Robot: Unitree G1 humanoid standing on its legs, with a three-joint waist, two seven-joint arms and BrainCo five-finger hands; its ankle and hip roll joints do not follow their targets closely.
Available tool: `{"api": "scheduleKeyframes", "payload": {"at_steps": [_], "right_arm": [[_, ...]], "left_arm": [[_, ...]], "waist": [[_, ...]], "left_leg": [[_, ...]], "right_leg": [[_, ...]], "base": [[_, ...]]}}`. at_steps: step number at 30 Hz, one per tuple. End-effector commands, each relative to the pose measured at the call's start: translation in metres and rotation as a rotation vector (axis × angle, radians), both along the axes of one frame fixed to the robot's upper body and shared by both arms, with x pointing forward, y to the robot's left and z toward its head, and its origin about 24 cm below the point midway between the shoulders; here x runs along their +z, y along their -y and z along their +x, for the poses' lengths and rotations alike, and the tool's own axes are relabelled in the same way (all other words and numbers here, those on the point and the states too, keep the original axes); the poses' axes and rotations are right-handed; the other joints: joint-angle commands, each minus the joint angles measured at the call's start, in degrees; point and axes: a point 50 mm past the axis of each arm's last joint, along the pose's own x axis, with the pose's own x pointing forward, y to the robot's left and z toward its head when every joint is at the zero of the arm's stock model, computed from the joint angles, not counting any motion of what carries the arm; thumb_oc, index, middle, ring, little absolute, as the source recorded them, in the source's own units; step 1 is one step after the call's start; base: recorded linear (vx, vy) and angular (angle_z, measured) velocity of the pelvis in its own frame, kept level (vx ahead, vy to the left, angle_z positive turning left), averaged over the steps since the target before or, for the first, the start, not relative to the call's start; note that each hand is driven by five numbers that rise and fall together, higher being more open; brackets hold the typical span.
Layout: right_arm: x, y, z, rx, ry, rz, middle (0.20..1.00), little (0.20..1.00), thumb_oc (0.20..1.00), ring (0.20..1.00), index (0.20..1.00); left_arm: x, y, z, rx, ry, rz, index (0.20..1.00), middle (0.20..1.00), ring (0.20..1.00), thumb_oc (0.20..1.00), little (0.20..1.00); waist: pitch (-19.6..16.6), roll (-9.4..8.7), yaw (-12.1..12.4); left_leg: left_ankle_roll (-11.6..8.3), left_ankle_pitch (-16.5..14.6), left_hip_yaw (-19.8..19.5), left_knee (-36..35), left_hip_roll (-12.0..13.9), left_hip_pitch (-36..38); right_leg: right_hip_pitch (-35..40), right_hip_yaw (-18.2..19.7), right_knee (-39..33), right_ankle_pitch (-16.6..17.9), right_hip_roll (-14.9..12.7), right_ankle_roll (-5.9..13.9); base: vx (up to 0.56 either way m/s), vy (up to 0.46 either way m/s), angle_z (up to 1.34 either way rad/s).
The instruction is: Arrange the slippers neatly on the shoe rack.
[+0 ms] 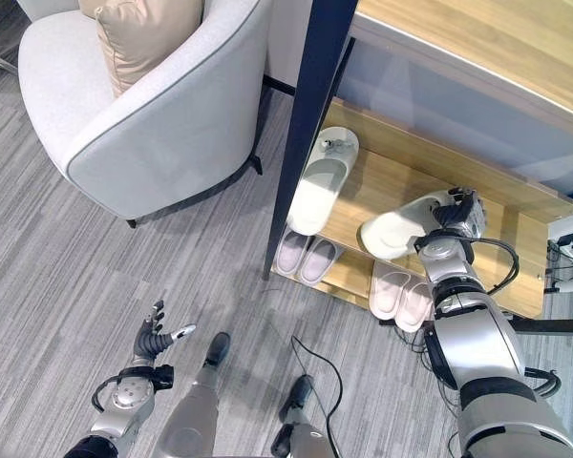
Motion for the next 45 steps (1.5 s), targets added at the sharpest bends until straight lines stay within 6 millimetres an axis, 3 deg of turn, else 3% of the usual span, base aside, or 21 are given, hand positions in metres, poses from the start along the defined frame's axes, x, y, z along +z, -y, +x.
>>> {"api": "scheduleKeyframes", "payload": {"at_steps": [1,7,16,21,25,39,40,45], "right_arm": [[0.007,0.016,-0.006,-0.022,-0.051,-0.136,0.2,0.2,0.2,0.2,0.2],[0.021,0.012,-0.002,0.01,0.001,-0.219,0.2,0.2,0.2,0.2,0.2],[0.074,-0.005,0.005,0.213,0.211,-0.384,0.2,0.2,0.2,0.2,0.2],[0.08,-0.008,0.008,0.254,0.213,-0.363,0.2,0.2,0.2,0.2,0.2],[0.076,-0.012,0.01,0.296,0.234,-0.252,0.2,0.2,0.2,0.2,0.2],[0.075,-0.015,0.016,0.284,0.195,-0.248,0.2,0.2,0.2,0.2,0.2],[0.075,-0.015,0.016,0.284,0.195,-0.242,1.0,1.0,1.0,1.0,1.0],[0.075,-0.014,0.016,0.279,0.197,-0.227,1.0,1.0,1.0,1.0,1.0]], "left_arm": [[0.009,0.001,0.007,-0.026,0.065,0.012,1.0,1.0,1.0,1.0,1.0],[0.006,0.001,0.005,-0.02,0.045,0.016,1.0,1.0,1.0,1.0,1.0],[-0.002,-0.005,-0.006,-0.003,0.006,0.013,1.0,1.0,1.0,1.0,1.0],[-0.001,-0.007,-0.005,-0.004,0.008,0.01,1.0,1.0,1.0,1.0,1.0],[-0.003,-0.01,-0.008,-0.007,-0.009,0.012,1.0,1.0,1.0,1.0,1.0],[-0.002,-0.016,-0.008,-0.001,-0.014,0.028,1.0,1.0,1.0,1.0,1.0],[-0.002,-0.016,-0.007,-0.001,-0.015,0.028,1.0,1.0,1.0,1.0,1.0],[-0.004,-0.018,-0.009,0.002,-0.025,0.03,1.0,1.0,1.0,1.0,1.0]], "waist": [[-0.7,0.44,0.9],[-0.8,0.67,0.6],[-1.1,-0.01,0.3],[-1.1,-0.5,0.5],[-1.1,-0.97,1.2],[-0.3,-2.08,3.6],[-0.3,-2.13,3.7],[-0.1,-2.49,4.1]], "left_leg": [[-1.29,-2.6,0.3,-1.1,-1.6,0.6],[-1.17,-2.4,0.3,-1.1,-1.9,0.4],[-1.17,-2.6,0.2,-1.1,-1.7,1.1],[-1.29,-2.5,-0.1,-1.1,-1.8,0.7],[-1.29,-2.4,-0.5,-1.1,-1.9,0.1],[-1.4,-2.0,-2.0,-1.1,-2.4,-1.7],[-1.41,-2.0,-2.0,-1.1,-2.4,-1.8],[-1.47,-2.0,-2.2,-1.1,-2.5,-2.1]], "right_leg": [[1.7,-0.4,0.3,-1.3,-2.6,5.12],[1.5,-0.3,0.3,-1.0,-2.9,5.27],[1.8,-0.4,0.3,-0.9,-3.0,5.18],[1.7,-0.9,0.3,-0.8,-3.0,5.12],[1.3,-1.0,0.3,-0.9,-2.8,5.12],[0.9,-2.9,0.3,-0.9,-2.8,5.34],[0.9,-3.1,0.3,-0.9,-2.8,5.35],[0.8,-3.6,0.3,-0.9,-2.8,5.4]], "base": [[-0.02,0.002,0.05],[-0.02,0.013,0.02],[0.0,0.0,0.0],[0.0,0.0,0.0],[0.0,0.0,0.0],[0.03,-0.008,0.07],[0.02,-0.005,0.08],[0.02,-0.01,0.09]]}}
